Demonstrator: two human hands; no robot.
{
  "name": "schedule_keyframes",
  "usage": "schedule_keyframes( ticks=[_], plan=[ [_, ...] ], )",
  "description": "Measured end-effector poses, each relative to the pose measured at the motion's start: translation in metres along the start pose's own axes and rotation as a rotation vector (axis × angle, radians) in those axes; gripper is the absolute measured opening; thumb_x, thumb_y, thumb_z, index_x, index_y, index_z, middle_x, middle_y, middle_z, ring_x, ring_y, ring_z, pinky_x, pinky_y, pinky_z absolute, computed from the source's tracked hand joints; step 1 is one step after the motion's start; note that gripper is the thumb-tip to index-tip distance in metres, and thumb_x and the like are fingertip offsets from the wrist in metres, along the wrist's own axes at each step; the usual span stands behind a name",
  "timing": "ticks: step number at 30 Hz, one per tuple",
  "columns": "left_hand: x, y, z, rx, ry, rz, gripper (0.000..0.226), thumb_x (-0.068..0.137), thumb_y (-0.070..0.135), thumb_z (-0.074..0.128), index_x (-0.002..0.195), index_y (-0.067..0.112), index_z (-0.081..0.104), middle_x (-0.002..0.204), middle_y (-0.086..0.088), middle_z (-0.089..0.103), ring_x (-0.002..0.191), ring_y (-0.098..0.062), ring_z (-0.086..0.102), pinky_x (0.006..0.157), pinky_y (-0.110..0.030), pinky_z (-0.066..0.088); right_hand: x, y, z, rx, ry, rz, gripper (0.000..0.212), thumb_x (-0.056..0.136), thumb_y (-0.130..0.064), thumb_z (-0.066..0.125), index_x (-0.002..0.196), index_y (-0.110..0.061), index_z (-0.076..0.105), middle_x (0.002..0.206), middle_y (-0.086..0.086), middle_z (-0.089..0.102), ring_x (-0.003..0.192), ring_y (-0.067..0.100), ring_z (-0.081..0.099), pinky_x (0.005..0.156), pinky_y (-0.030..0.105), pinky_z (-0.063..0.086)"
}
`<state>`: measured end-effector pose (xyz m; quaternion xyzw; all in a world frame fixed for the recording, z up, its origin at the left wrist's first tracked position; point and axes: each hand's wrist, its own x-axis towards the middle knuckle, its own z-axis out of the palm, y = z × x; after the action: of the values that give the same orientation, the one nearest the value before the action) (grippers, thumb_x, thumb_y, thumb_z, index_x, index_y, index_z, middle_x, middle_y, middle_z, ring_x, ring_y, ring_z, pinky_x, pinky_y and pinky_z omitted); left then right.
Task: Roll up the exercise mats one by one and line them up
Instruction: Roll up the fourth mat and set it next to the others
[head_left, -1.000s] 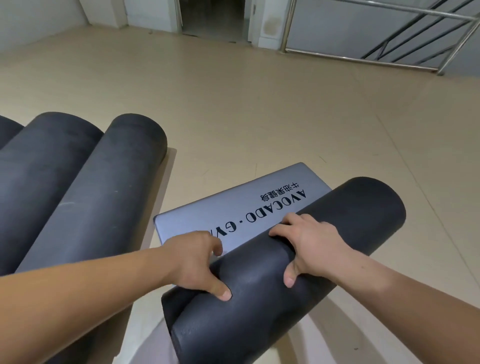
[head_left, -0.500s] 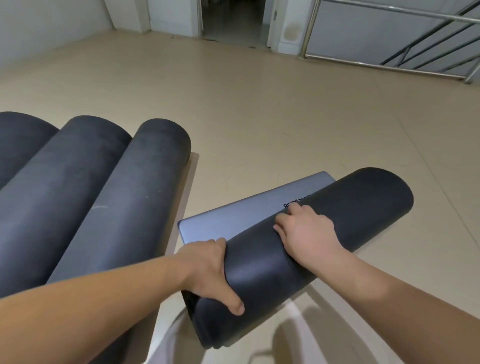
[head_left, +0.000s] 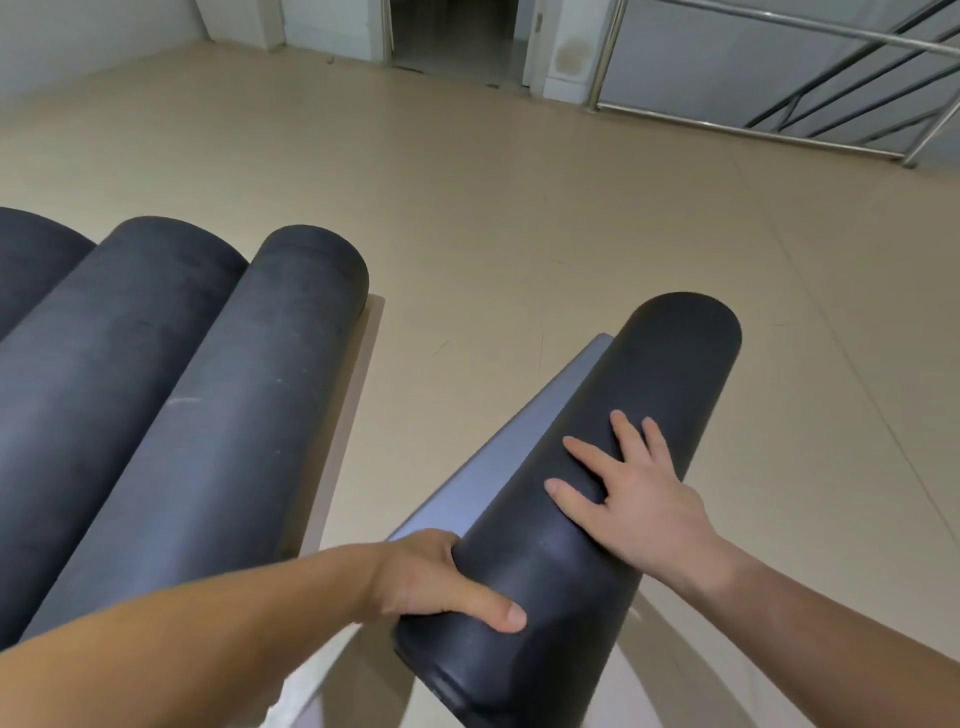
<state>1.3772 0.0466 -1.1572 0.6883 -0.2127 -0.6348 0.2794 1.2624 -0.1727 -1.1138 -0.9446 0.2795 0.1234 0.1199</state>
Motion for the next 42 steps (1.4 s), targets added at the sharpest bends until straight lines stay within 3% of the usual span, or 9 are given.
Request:
schedule_keyframes(
  ticks=[5, 10, 15, 17, 20, 23, 26, 36, 42],
  plan=[
    [-0.029, 0.015, -0.026, 0.406, 0.285, -0.065, 0.125, 0.062, 0.075, 0.091, 0.162, 0.023, 0.037, 0.16, 0.005, 0.048, 0.14, -0.02, 0.054, 0.116, -0.034, 0.045, 0.026, -0.037, 0.0, -0.195, -0.071, -0.014, 0.068, 0.095, -0.08, 0.027, 0.157, -0.051, 0.028, 0.174, 0.0, -0.004, 0.157, 0.038, -0.016, 0.107, 0.064, 0.039],
    [-0.057, 0.037, 0.003, 0.796, 0.578, 0.11, 0.067, 0.075, 0.072, 0.075, 0.125, 0.029, 0.06, 0.117, 0.006, 0.062, 0.103, -0.021, 0.063, 0.084, -0.033, 0.054, 0.053, -0.078, 0.004, -0.298, -0.004, -0.058, 0.062, 0.098, -0.074, 0.03, 0.147, -0.041, 0.047, 0.167, 0.005, 0.019, 0.154, 0.042, 0.003, 0.096, 0.068, 0.04],
    [-0.042, 0.022, 0.033, 0.882, 0.522, -0.022, 0.114, 0.061, 0.091, 0.07, 0.144, 0.022, 0.034, 0.132, 0.002, 0.048, 0.114, -0.022, 0.047, 0.097, -0.04, 0.052, 0.048, -0.065, 0.009, -0.156, 0.259, -0.262, 0.046, 0.106, -0.053, 0.039, 0.144, -0.033, 0.057, 0.172, 0.002, 0.017, 0.154, 0.028, 0.023, 0.102, 0.053, 0.045],
    [-0.038, 0.013, 0.018, 0.847, 0.522, -0.025, 0.122, 0.058, 0.093, 0.071, 0.149, 0.024, 0.03, 0.137, 0.002, 0.048, 0.118, -0.022, 0.046, 0.1, -0.042, 0.052, 0.039, -0.051, 0.014, -0.051, 0.355, -0.294, 0.048, 0.105, -0.05, 0.045, 0.147, -0.031, 0.054, 0.173, 0.005, 0.018, 0.156, 0.028, 0.021, 0.106, 0.054, 0.047],
    [-0.035, 0.002, -0.01, 0.745, 0.486, -0.019, 0.126, 0.049, 0.096, 0.071, 0.149, 0.03, 0.03, 0.136, 0.005, 0.051, 0.119, -0.021, 0.05, 0.103, -0.043, 0.053, 0.014, -0.026, 0.029, 0.224, 0.266, -0.048, 0.077, 0.096, -0.071, 0.048, 0.162, -0.049, 0.014, 0.174, 0.002, 0.002, 0.158, 0.03, 0.018, 0.114, 0.051, 0.043],
    [-0.032, -0.006, -0.021, 0.578, 0.447, -0.036, 0.127, 0.042, 0.089, 0.081, 0.145, 0.037, 0.029, 0.125, 0.008, 0.052, 0.115, -0.021, 0.057, 0.101, -0.041, 0.055, -0.017, -0.028, 0.043, 0.891, -0.084, 0.277, 0.107, 0.077, -0.084, 0.067, 0.148, -0.073, -0.012, 0.162, -0.015, 0.031, 0.144, 0.024, 0.047, 0.105, 0.043, 0.048],
    [-0.032, -0.009, -0.016, 0.524, 0.465, -0.01, 0.126, 0.041, 0.088, 0.082, 0.144, 0.041, 0.025, 0.12, 0.009, 0.052, 0.109, -0.021, 0.061, 0.096, -0.04, 0.057, -0.022, -0.039, 0.06, 1.248, -0.173, 0.399, 0.122, 0.073, -0.065, 0.085, 0.142, -0.079, -0.014, 0.149, -0.025, 0.047, 0.132, 0.022, 0.056, 0.103, 0.054, 0.054],
    [-0.045, -0.036, 0.031, 0.235, 0.605, -0.104, 0.122, 0.044, 0.088, 0.08, 0.141, 0.041, 0.023, 0.124, 0.016, 0.052, 0.111, -0.013, 0.061, 0.095, -0.033, 0.059, 0.01, -0.056, 0.052, 1.044, -0.295, 0.135, 0.125, 0.062, -0.063, 0.094, 0.14, -0.085, -0.001, 0.137, -0.035, 0.054, 0.117, 0.006, 0.064, 0.081, 0.033, 0.057],
    [-0.076, -0.03, -0.007, 0.276, 0.653, -0.183, 0.087, 0.054, 0.074, 0.082, 0.123, 0.034, 0.046, 0.114, 0.011, 0.05, 0.108, -0.013, 0.061, 0.092, -0.034, 0.057, 0.034, -0.119, 0.042, 0.751, -0.298, 0.007, 0.136, 0.04, -0.079, 0.091, 0.132, -0.089, -0.01, 0.152, -0.007, 0.046, 0.133, 0.02, 0.056, 0.113, 0.041, 0.048]
  ],
)
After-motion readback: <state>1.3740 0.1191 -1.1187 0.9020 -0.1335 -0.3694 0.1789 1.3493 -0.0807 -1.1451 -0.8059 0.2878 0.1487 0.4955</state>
